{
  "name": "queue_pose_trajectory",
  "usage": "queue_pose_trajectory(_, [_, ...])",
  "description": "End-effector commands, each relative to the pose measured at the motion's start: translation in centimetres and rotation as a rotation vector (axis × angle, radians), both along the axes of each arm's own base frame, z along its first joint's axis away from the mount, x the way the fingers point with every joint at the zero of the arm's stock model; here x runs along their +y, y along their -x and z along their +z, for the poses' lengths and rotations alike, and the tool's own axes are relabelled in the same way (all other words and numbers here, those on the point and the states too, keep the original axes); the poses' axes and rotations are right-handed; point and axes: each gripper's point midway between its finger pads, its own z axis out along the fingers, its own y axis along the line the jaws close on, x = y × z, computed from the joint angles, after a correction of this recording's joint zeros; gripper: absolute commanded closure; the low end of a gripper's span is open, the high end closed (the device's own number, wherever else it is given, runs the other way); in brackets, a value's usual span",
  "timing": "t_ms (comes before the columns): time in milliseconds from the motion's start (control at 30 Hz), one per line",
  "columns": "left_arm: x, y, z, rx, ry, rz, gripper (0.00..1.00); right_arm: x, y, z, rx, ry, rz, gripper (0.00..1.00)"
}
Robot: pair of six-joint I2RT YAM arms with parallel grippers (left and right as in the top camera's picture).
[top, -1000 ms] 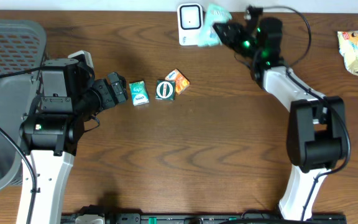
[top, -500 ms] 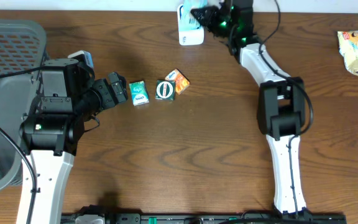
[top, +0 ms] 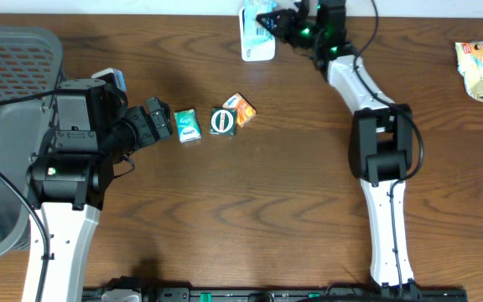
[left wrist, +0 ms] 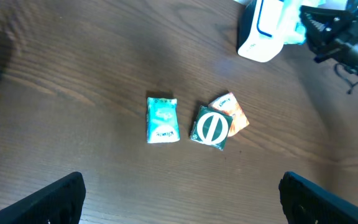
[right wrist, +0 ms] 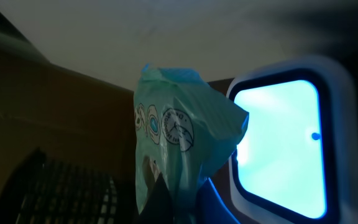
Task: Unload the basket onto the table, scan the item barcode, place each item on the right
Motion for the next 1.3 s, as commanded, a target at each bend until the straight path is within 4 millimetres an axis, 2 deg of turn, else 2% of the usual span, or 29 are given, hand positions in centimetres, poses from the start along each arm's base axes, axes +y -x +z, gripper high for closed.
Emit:
queue_pose_trajectory(0, [0.2,-0.2,0.6,-0.019,-0.016,-0.004,0.02,-4.6,-0.5,5.6,-0.103,0.018,-0.012,0.99])
queue_pose_trajectory(100, [0.2,-0.2,0.6,-0.019,-0.016,-0.004,0.02,-8.9,-0.5,6.2,-0.086,0.113,-0.072,0.99])
queue_pose_trajectory(167, [0.2,-0.2,0.6,-0.019,-0.016,-0.004,0.02,-12.5,-0.2,5.7,-0.040,0.224,-0.151,0.99])
queue_pose_trajectory(233, [0.2,-0.2,0.6,-0.019,-0.016,-0.004,0.02,-17.0,0.4,5.1,0.024,0.373,-0.263,0.99])
queue_pose_trajectory(367, [0.2,-0.2,0.6,-0.019,-0.016,-0.004,0.02,-26.5,3.0,5.4,0.095,0.686,-0.436,0.99])
queue_pose_trajectory(500, [0.2,-0.2,0.6,-0.019,-0.016,-0.004,0.02,-33.4,6.0,5.9,0.120,0.851,-0.458,0.99])
queue_pose_trajectory(600, [0.2,-0.2,0.6,-0.019,-0.016,-0.004,0.02,-38.6,8.8,4.1,0.219,0.959,-0.473,0.99])
queue_pose_trajectory(633, [0.2,-0.2,0.6,-0.019,-0.016,-0.004,0.02,-40.0,9.6,3.3,0.263,0.983,-0.485,0.91])
queue_pose_trajectory(667, [0.2,-0.2,0.6,-0.019,-0.016,-0.004,0.02,-41.5,10.5,2.3,0.310,1.000,-0.494,0.76])
queue_pose_trajectory(767, [0.2,-0.2,0.6,-0.019,-0.016,-0.004,0.02,-43.5,12.1,0.4,0.392,0.989,-0.487,0.27])
queue_pose_trajectory(800, [0.2,-0.2,0.6,-0.019,-0.016,-0.004,0.02,-43.8,12.4,-0.2,0.412,0.985,-0.485,0.18])
queue_pose_trajectory(833, [0.2,-0.2,0.6,-0.019,-0.016,-0.004,0.02,-44.1,12.7,-0.6,0.426,0.977,-0.483,0.13])
queue_pose_trajectory(933, [0.2,-0.2,0.6,-0.019,-0.016,-0.004,0.02,-43.8,12.9,-1.7,0.446,0.946,-0.457,0.08])
queue_pose_trajectory(1033, [0.2,-0.2,0.6,-0.019,-0.016,-0.004,0.02,-42.1,12.3,-1.8,0.420,0.884,-0.413,0.08])
queue_pose_trajectory(1133, [0.2,-0.2,0.6,-0.019,-0.016,-0.004,0.02,-38.8,11.4,-1.2,0.364,0.784,-0.337,0.10])
queue_pose_trajectory(1267, [0.2,-0.2,0.6,-0.019,-0.016,-0.004,0.02,-32.5,10.9,0.1,0.299,0.610,-0.187,0.10])
